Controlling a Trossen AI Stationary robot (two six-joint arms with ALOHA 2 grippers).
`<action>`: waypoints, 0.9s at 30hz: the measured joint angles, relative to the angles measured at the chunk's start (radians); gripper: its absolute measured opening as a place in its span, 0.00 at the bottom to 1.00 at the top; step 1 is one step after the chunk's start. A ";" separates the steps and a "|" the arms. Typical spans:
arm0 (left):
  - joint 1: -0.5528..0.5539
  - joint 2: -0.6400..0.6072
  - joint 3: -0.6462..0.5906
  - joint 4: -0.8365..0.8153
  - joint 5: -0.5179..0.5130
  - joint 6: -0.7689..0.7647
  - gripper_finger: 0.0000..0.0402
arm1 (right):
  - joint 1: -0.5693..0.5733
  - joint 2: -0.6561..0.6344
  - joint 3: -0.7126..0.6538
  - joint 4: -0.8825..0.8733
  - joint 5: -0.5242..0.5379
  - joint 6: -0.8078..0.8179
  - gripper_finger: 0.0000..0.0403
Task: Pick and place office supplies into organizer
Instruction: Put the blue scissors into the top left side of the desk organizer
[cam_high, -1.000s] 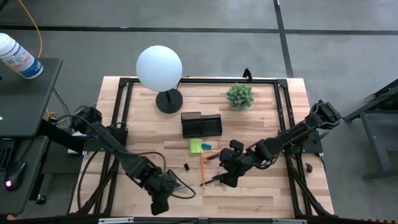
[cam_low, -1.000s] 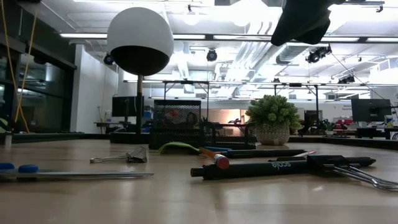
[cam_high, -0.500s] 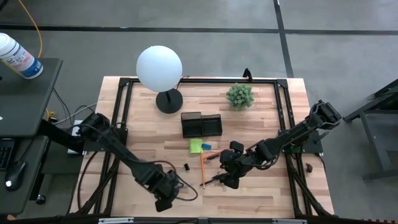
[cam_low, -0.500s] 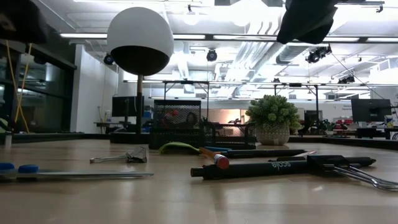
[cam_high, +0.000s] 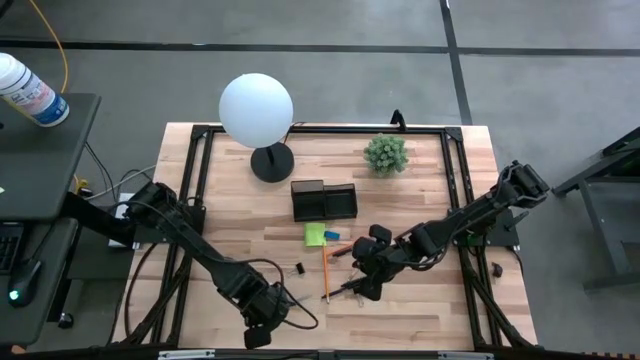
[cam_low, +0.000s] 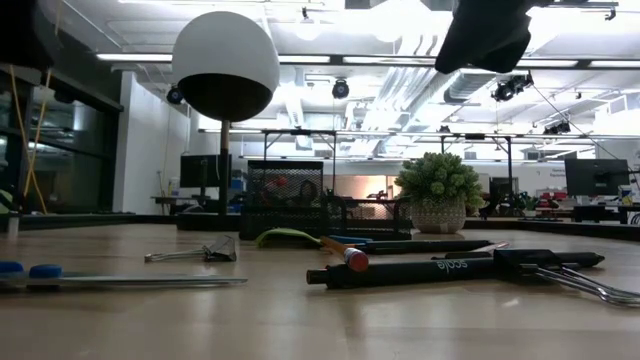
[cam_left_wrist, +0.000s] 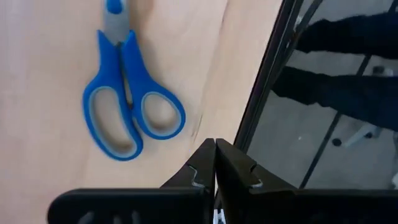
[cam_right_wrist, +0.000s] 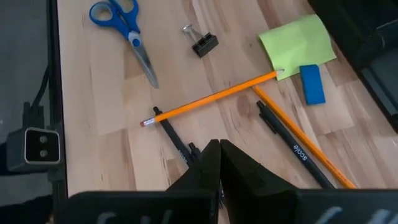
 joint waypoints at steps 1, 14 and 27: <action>0.000 0.006 -0.001 -0.007 0.003 0.011 0.00 | -0.001 0.000 0.000 0.001 0.000 0.010 0.00; -0.016 0.050 -0.001 -0.053 -0.149 -0.027 0.07 | -0.007 0.000 0.000 0.040 -0.006 0.029 0.00; -0.015 0.050 -0.087 0.015 -0.128 -0.083 0.53 | -0.007 0.000 0.000 0.042 -0.007 0.027 0.00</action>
